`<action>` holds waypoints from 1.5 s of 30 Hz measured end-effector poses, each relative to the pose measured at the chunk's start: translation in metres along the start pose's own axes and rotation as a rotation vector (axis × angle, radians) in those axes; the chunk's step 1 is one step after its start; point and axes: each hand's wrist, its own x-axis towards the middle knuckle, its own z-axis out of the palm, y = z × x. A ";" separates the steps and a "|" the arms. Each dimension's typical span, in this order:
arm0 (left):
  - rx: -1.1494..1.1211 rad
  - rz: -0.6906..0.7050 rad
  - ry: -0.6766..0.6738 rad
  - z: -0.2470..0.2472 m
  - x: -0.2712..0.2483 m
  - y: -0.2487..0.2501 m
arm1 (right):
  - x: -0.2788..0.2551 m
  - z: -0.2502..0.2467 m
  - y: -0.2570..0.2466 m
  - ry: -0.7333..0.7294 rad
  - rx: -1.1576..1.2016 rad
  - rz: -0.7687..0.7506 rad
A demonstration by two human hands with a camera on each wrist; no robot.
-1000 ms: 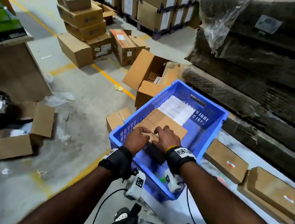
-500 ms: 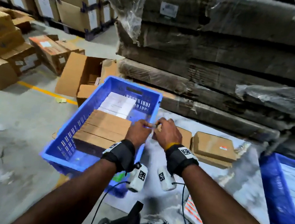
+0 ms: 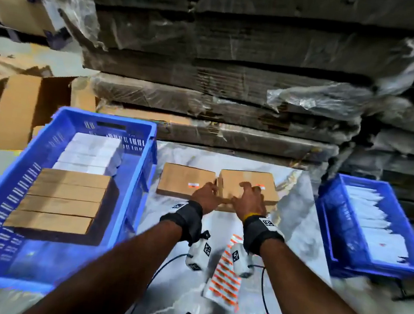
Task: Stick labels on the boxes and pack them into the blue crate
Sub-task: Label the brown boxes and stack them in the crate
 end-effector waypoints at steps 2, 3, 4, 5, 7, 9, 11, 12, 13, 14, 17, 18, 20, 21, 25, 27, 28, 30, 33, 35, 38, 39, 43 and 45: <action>0.100 0.003 -0.022 0.021 0.022 0.004 | 0.021 -0.002 0.026 0.012 0.021 0.041; 0.143 0.010 -0.019 0.029 0.033 0.005 | 0.030 -0.004 0.037 0.016 0.030 0.051; 0.164 0.009 -0.016 0.037 0.044 0.007 | 0.040 -0.005 0.050 0.019 0.040 0.061; 0.161 0.003 -0.010 0.043 0.052 0.007 | 0.048 -0.006 0.059 0.026 0.055 0.075; 0.132 -0.019 0.001 0.057 0.070 0.007 | 0.064 -0.005 0.079 0.032 0.094 0.119; 0.095 -0.047 0.016 0.068 0.082 0.004 | 0.078 -0.002 0.095 0.003 0.131 0.170; 0.027 -0.064 0.038 0.076 0.090 0.001 | 0.088 0.003 0.104 -0.044 0.164 0.215; -0.032 -0.071 0.049 0.080 0.093 -0.002 | 0.093 0.005 0.107 -0.062 0.181 0.231; -0.106 -0.077 0.066 0.084 0.097 -0.005 | 0.095 0.007 0.109 -0.073 0.192 0.241; -0.168 -0.098 0.094 0.086 0.102 -0.010 | 0.096 0.010 0.110 -0.084 0.200 0.250; -0.308 -0.175 0.184 0.087 0.110 -0.025 | 0.090 0.014 0.107 -0.076 0.207 0.297; -0.359 -0.192 0.218 0.084 0.107 -0.027 | 0.086 0.016 0.105 -0.055 0.198 0.307; -0.458 -0.224 0.294 0.077 0.101 -0.037 | 0.073 0.018 0.098 -0.009 0.184 0.296; -0.484 -0.236 0.326 0.072 0.094 -0.044 | 0.064 0.020 0.092 0.004 0.191 0.279; -0.487 -0.239 0.438 0.043 0.044 -0.070 | 0.015 0.033 0.065 -0.013 0.267 0.189; -0.476 -0.268 0.454 0.026 0.013 -0.089 | -0.013 0.047 0.050 -0.033 0.267 0.146; -0.468 -0.293 0.442 0.019 -0.002 -0.099 | -0.025 0.055 0.044 -0.047 0.254 0.124; -0.410 -0.320 0.424 0.007 -0.025 -0.126 | -0.050 0.072 0.035 -0.086 0.217 0.075; -0.147 -0.259 0.378 -0.007 -0.048 -0.161 | -0.080 0.097 0.028 -0.144 0.139 -0.011; 0.022 -0.230 0.294 -0.013 -0.060 -0.176 | -0.093 0.112 0.026 -0.189 0.115 -0.036; 0.205 -0.259 0.161 -0.016 -0.074 -0.190 | -0.105 0.125 0.023 -0.236 0.066 -0.031; 0.251 -0.276 0.127 -0.015 -0.075 -0.195 | -0.108 0.128 0.021 -0.245 0.052 -0.023; 0.343 -0.284 0.089 -0.007 -0.074 -0.209 | -0.112 0.131 0.020 -0.278 0.000 -0.018; 0.400 -0.278 0.097 -0.003 -0.075 -0.210 | -0.111 0.130 0.020 -0.257 -0.044 -0.018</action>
